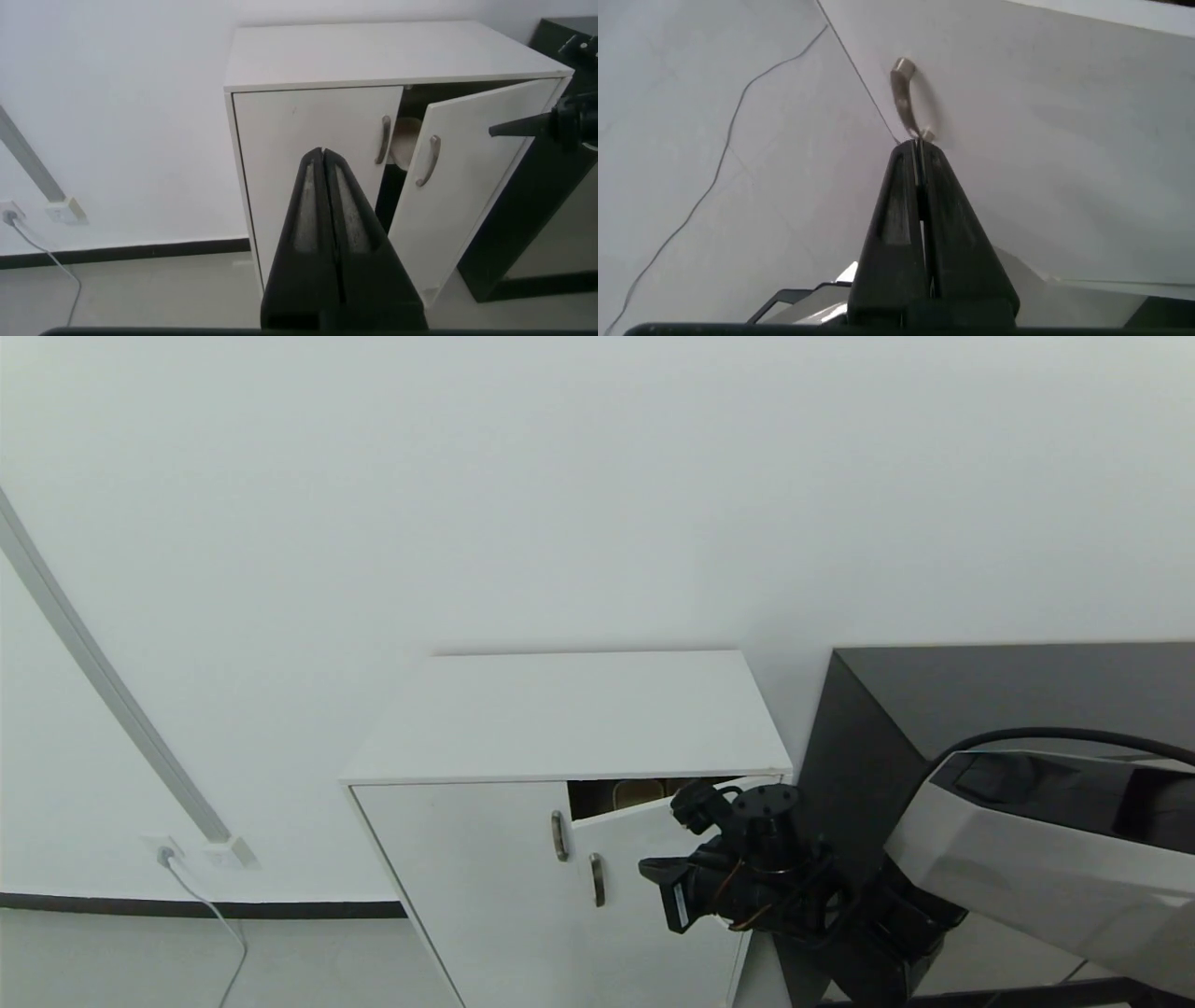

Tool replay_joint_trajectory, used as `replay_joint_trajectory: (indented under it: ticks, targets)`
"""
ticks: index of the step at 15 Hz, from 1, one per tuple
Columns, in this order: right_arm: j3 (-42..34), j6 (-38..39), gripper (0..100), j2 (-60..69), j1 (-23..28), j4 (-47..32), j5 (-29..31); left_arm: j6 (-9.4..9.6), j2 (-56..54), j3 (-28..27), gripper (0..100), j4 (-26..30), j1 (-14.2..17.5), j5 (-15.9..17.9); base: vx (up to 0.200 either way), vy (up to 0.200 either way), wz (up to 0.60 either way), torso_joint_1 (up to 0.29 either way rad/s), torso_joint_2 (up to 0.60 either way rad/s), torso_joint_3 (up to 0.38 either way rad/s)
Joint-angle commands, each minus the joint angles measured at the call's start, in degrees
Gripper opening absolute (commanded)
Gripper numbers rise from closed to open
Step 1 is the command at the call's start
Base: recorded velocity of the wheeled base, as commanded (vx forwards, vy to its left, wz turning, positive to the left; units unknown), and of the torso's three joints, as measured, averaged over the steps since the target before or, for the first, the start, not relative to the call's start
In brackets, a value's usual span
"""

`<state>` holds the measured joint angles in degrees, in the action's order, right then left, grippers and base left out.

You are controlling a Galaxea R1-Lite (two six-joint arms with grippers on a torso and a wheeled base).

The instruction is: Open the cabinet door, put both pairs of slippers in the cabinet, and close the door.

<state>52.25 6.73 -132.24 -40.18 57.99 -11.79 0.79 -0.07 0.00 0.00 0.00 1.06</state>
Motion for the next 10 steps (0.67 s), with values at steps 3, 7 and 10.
replay_joint_trajectory:
  ticks: [3,7,10]
  targets:
    - [2.9,0.0,0,-2.9,2.3,0.0,0.0,0.00,0.1,0.0,0,0.0,0.1,0.0,0.000,0.000,0.00,0.000,0.00,0.000]
    - [6.2,0.0,0,-5.8,4.2,-0.1,0.0,0.00,0.1,0.0,0,0.0,0.0,0.0,0.000,0.000,0.00,0.000,0.00,0.000]
    - [7.4,0.0,0,-7.0,4.6,-0.2,0.0,0.00,0.1,0.0,0,0.0,0.1,0.0,0.000,0.000,0.00,0.000,0.00,0.000]
